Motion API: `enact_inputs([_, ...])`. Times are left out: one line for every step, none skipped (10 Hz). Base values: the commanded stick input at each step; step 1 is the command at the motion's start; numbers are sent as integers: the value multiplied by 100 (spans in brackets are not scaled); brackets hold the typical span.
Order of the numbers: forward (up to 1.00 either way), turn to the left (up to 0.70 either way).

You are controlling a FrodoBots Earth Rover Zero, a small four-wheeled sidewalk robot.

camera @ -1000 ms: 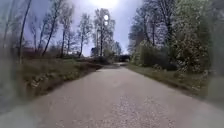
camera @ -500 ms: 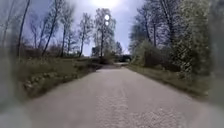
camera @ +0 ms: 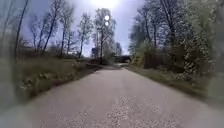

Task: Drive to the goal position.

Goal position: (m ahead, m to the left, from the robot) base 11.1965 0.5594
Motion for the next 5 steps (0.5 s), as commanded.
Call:
enact_inputs([70,0])
enact_inputs([70,0])
enact_inputs([70,0])
enact_inputs([70,0])
enact_inputs([70,0])
